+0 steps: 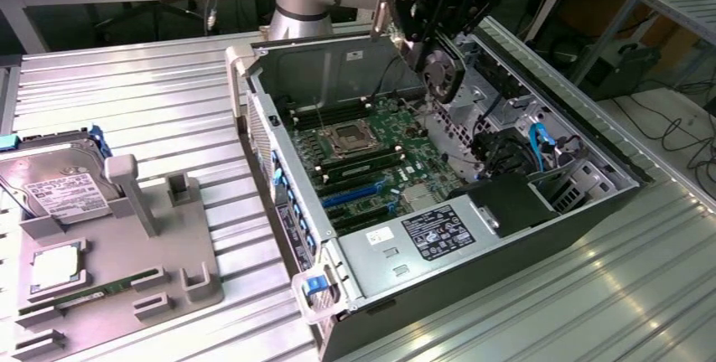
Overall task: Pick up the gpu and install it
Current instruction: 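Pick up the gpu and move the gpu toward the slot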
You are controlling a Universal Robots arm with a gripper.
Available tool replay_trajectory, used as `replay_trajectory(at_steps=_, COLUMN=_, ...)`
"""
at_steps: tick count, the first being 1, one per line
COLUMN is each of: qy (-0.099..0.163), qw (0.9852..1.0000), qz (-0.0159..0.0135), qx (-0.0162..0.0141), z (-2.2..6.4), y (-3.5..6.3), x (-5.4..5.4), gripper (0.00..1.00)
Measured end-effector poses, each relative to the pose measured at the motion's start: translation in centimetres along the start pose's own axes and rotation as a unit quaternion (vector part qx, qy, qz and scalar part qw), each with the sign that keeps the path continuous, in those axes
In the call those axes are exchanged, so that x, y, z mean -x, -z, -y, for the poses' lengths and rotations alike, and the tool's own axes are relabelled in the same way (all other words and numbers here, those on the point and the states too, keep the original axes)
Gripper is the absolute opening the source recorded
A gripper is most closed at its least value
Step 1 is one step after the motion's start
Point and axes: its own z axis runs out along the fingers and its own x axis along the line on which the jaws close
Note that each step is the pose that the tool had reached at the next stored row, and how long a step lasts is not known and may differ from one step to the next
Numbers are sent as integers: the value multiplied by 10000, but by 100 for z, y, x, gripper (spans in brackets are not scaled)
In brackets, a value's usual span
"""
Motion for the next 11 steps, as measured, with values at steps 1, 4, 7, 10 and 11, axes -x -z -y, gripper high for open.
replay_trajectory(at_steps=1, qy=0, qw=10000, qz=0, qx=0, z=1, y=-2, x=38, gripper=28)
replay_trajectory(at_steps=4, qy=0, qw=10000, qz=0, qx=0, z=2, y=-7, x=120, gripper=28)
replay_trajectory(at_steps=7, qy=0, qw=10000, qz=0, qx=-1, z=2, y=-7, x=127, gripper=28)
replay_trajectory(at_steps=10, qy=0, qw=10000, qz=0, qx=0, z=2, y=-7, x=126, gripper=28)
replay_trajectory(at_steps=11, qy=0, qw=10000, qz=0, qx=0, z=2, y=-7, x=127, gripper=28)
